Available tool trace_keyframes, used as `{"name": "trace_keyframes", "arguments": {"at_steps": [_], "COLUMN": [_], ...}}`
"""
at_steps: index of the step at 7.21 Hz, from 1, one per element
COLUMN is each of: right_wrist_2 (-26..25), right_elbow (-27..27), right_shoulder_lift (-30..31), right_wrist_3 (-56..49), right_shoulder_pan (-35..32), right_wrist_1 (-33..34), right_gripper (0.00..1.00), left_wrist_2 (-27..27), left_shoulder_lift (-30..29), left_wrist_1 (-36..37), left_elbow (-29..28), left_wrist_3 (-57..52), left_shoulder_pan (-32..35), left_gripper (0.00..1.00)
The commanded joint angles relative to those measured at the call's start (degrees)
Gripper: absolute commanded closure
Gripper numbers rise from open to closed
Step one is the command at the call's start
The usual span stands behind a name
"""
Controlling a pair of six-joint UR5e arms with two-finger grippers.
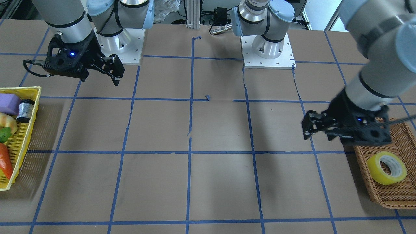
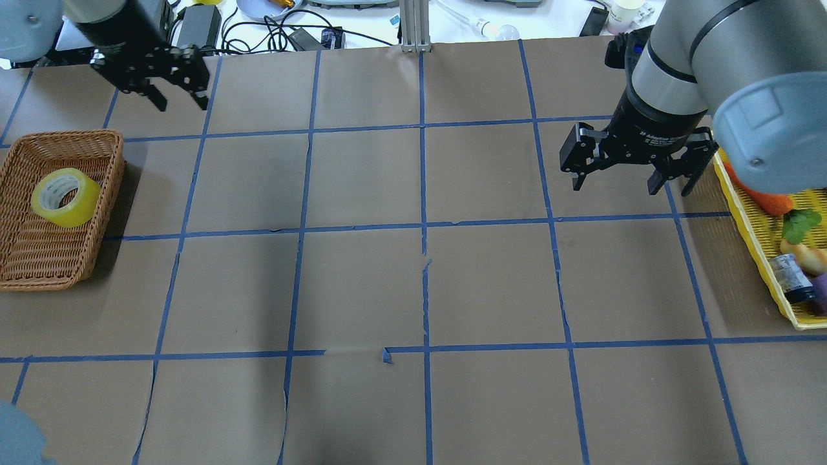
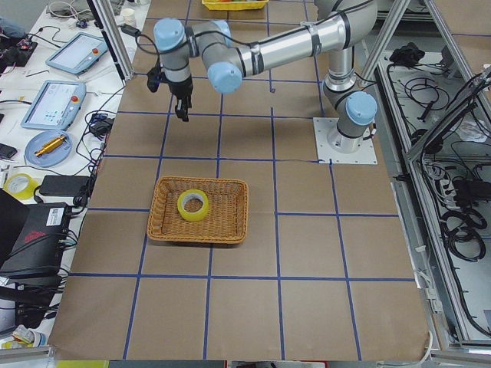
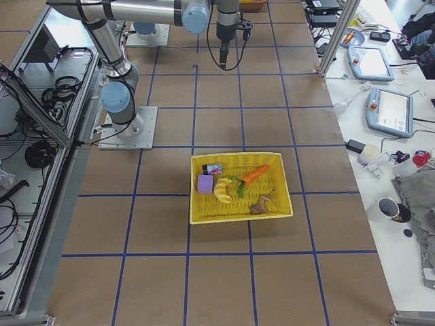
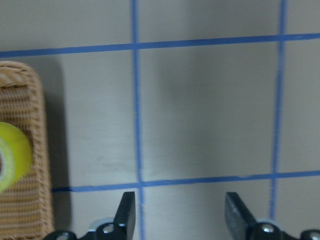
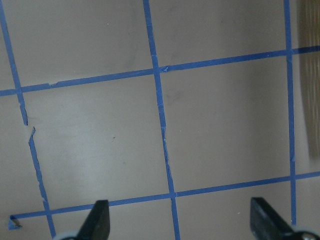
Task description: Transfer tape with both arms
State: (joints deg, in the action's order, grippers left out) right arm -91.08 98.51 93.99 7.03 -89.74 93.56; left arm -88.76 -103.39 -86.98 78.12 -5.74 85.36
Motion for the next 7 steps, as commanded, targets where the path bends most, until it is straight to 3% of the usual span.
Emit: {"name": "trace_keyframes", "arguments": {"at_steps": [1,3,5,7], "right_wrist_2": [0.46,0.37,0.73,0.64], "right_elbow": [-0.51,-0.51,-0.16,-0.07], "right_shoulder_lift": [-0.12,-0.12,0.05,0.05], "right_wrist_3": [-0.26,-0.26,-0.26,-0.17], "right_shoulder_pan": [0.0,0.0,0.0,0.0], "right_wrist_1": [0.4,0.49,0.31,0.22], "right_gripper": [0.0,0.0,0.0,0.0], "left_wrist_2": [0.08,-0.36,-6.56,-6.25], "left_shoulder_lift": [7.82,12.5,14.44,15.24], "left_wrist_1": [-0.65,-1.6,-4.41,-4.16], "left_elbow": [5.95,8.71,9.15,9.24], "left_wrist_3": [11.86,11.72,11.46,10.67], "left_shoulder_pan": [10.24,9.56,8.95,5.27], "left_gripper": [0.14,0.0,0.0,0.0]}}
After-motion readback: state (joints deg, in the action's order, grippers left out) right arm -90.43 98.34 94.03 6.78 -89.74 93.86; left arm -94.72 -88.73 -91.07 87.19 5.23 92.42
